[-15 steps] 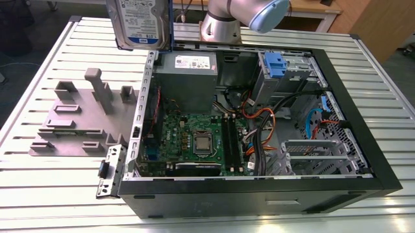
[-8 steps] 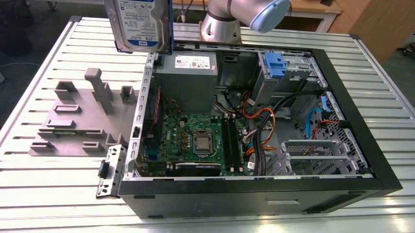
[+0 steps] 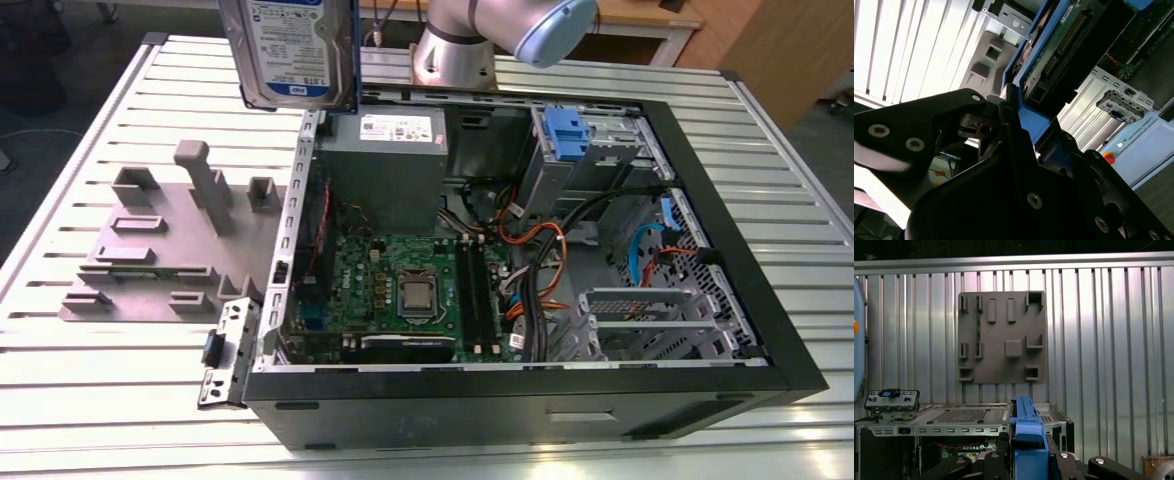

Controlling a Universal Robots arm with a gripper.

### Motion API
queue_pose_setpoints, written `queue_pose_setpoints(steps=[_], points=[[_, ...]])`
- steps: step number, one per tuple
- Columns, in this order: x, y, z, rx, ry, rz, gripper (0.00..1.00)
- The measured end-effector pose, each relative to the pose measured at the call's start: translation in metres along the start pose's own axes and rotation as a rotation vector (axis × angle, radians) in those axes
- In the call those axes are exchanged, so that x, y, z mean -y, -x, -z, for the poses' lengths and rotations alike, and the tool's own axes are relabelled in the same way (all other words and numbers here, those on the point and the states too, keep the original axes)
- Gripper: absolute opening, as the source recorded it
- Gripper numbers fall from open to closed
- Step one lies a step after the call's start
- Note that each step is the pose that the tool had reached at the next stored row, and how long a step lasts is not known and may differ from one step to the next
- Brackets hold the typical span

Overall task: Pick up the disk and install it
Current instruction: 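Pick up the disk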

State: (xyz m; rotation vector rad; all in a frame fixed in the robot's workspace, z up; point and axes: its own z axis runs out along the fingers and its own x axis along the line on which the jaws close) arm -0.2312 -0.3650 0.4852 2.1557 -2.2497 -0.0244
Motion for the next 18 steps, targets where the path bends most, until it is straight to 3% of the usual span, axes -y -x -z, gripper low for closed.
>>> queue_pose_setpoints(steps=[18], points=[[0.0032,0.0001,0.0001,0.0,0.0,0.0,0.36]])
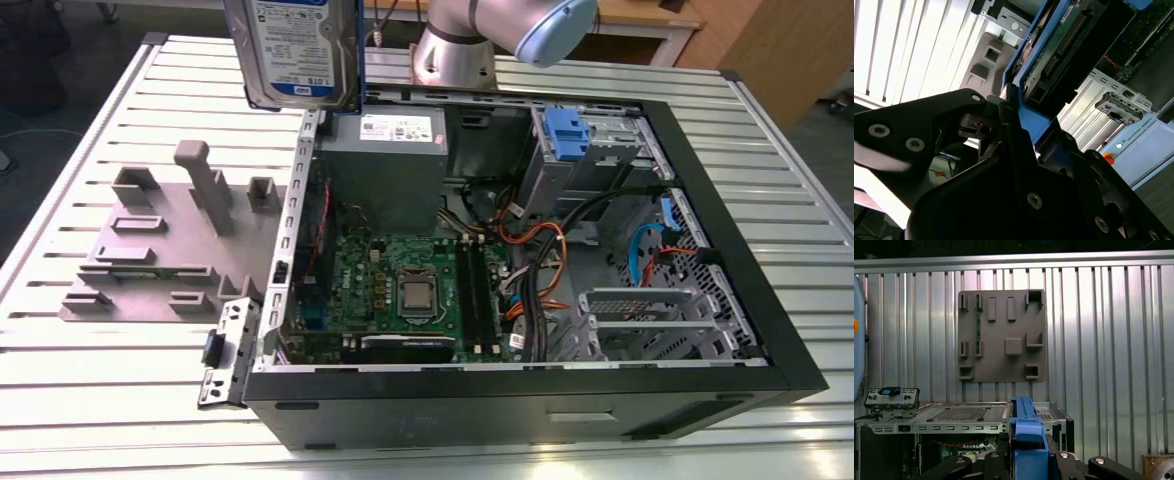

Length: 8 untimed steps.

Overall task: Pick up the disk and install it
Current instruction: 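Pick up the disk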

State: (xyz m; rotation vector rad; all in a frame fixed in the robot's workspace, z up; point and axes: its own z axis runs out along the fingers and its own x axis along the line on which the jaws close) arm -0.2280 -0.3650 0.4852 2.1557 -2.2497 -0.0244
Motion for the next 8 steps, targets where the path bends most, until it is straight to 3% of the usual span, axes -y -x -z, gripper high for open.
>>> queue_pose_setpoints(steps=[8], points=[[0.0002,0.0,0.0,0.0,0.0,0.0,0.36]])
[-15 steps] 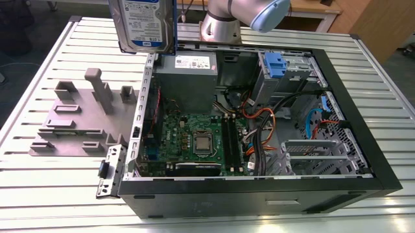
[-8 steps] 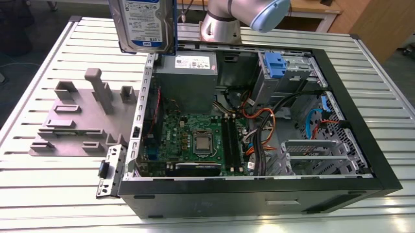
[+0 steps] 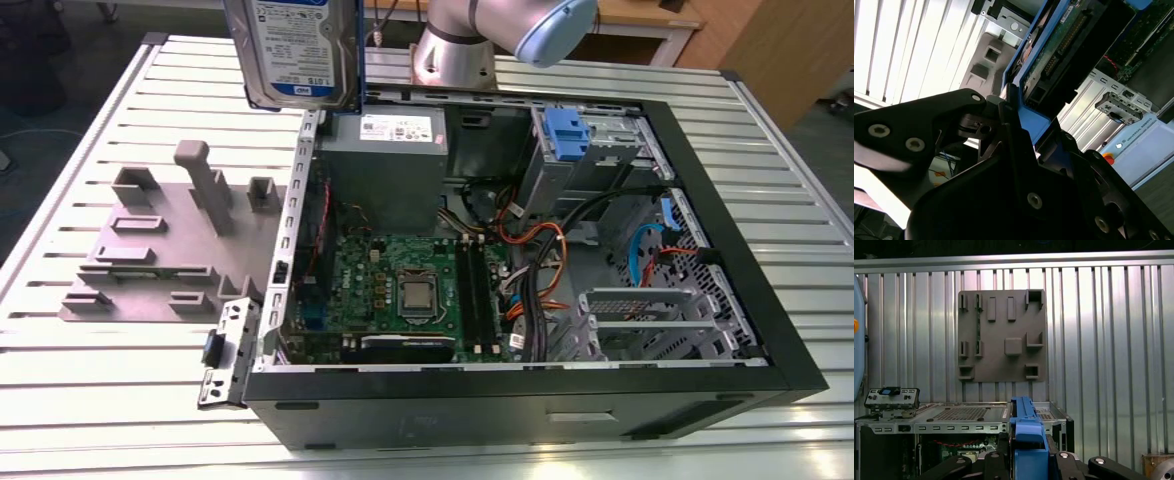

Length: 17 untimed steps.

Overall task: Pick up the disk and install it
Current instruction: 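Pick up the disk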

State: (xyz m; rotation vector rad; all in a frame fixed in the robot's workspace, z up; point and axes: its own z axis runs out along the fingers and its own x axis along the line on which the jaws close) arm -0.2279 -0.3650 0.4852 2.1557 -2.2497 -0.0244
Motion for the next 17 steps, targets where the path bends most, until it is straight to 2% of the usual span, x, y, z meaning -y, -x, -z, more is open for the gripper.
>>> queue_pose_setpoints(steps=[13,17], points=[[0.0009,0.0,0.0,0.0,-0.0001,0.0,0.36],[0.0034,0.0002,0.0001,-0.0001,0.0001,0.0,0.36]])
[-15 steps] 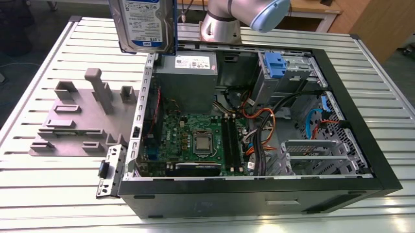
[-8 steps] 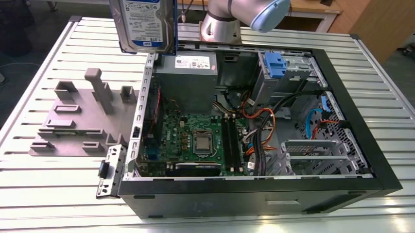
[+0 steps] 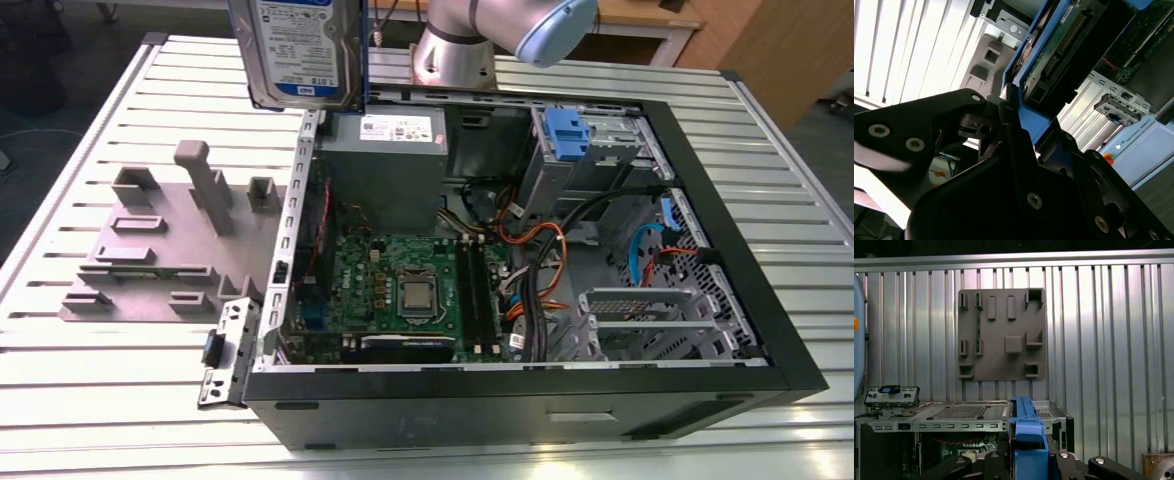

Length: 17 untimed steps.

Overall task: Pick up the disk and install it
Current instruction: 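Pick up the disk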

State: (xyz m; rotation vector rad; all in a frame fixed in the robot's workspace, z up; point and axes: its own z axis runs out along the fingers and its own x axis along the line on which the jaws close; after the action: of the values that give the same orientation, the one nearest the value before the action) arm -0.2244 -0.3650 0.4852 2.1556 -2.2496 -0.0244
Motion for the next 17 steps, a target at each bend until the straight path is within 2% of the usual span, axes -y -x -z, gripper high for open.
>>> queue_pose_setpoints(steps=[3,10,12,15,17], points=[[0.0018,-0.0004,0.0,0.0001,-0.0001,0.0,0.36],[0.0042,-0.0067,-0.0002,-0.0001,-0.0001,0.0,0.36],[0.0084,-0.0073,-0.0002,0.0001,-0.0001,0.0,0.36],[0.0183,-0.0074,0.0001,0.0,-0.0001,0.0,0.36],[0.0198,-0.0082,0.0,-0.0002,0.0,0.0,0.36]])
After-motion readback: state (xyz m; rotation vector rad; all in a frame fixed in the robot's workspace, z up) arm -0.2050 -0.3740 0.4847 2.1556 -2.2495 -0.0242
